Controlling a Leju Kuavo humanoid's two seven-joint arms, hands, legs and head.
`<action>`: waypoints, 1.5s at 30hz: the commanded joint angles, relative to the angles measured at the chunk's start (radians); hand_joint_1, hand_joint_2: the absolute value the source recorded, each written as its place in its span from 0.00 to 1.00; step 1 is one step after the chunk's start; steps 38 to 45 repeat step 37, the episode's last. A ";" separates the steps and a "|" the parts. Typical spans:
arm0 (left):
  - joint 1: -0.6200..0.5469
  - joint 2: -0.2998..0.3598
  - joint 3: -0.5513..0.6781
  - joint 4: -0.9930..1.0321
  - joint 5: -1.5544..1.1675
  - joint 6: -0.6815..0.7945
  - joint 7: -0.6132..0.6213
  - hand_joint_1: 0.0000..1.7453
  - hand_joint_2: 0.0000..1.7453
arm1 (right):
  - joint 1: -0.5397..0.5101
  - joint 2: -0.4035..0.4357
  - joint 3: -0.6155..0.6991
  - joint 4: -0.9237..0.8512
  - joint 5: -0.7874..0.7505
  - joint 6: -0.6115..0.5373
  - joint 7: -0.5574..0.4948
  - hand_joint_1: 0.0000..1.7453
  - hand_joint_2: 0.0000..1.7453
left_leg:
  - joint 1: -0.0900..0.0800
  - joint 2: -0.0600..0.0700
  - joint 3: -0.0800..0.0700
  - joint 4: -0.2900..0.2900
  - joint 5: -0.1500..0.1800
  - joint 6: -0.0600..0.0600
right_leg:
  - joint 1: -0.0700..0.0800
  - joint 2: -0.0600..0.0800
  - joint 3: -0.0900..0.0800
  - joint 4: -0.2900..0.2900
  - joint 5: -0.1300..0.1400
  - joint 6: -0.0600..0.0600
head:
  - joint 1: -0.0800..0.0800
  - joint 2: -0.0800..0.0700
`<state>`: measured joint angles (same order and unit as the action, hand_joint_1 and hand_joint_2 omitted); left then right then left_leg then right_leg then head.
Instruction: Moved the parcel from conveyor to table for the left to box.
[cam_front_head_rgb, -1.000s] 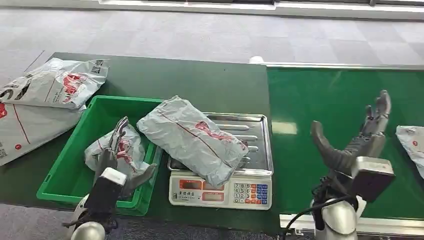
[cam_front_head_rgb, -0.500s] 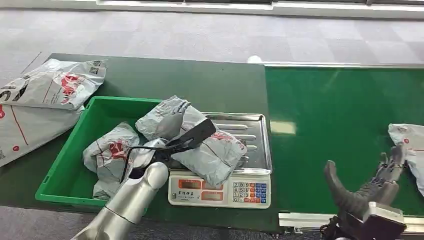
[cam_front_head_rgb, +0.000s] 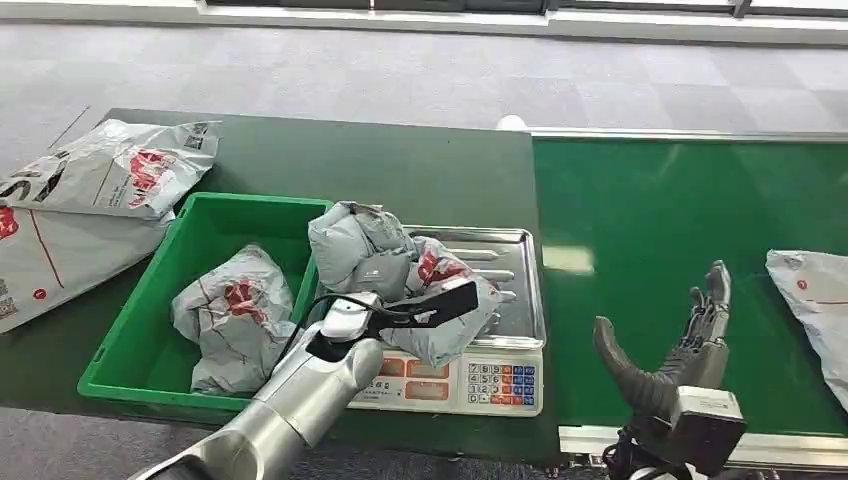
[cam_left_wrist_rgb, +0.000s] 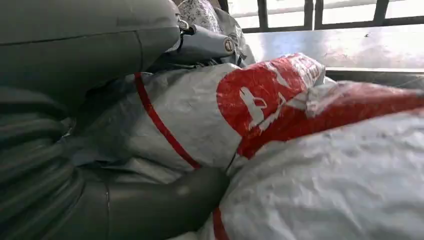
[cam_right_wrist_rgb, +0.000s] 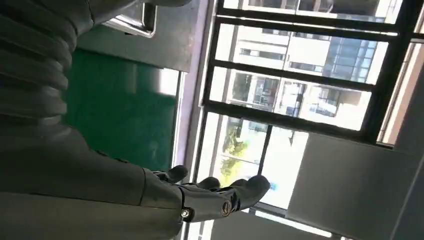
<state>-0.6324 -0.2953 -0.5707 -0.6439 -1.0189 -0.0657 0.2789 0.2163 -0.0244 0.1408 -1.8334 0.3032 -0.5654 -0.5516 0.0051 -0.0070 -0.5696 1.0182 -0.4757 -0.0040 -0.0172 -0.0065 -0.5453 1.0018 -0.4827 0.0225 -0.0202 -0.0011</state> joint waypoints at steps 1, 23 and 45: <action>0.012 0.033 0.014 0.077 0.001 0.006 -0.008 1.00 1.00 | 0.005 0.022 -0.006 0.019 0.014 0.008 0.007 0.00 1.00 | 0.001 0.004 -0.003 -0.002 0.002 -0.001 | 0.001 0.004 -0.002 -0.001 0.003 -0.002 | 0.000 0.000; 0.184 0.255 0.407 -0.927 0.176 0.327 -0.206 1.00 1.00 | 0.104 0.077 -0.091 -0.060 0.049 -0.002 0.004 0.00 1.00 | 0.001 0.011 -0.006 -0.003 0.004 -0.003 | 0.001 0.013 -0.015 0.001 0.005 -0.005 | 0.000 0.000; 0.300 0.324 0.602 -0.833 0.292 0.358 -0.250 0.00 1.00 | 0.107 0.089 -0.131 -0.046 0.060 0.076 0.012 0.00 1.00 | 0.002 0.005 -0.006 -0.003 0.005 -0.002 | 0.002 0.006 -0.013 0.001 0.004 -0.004 | 0.000 0.000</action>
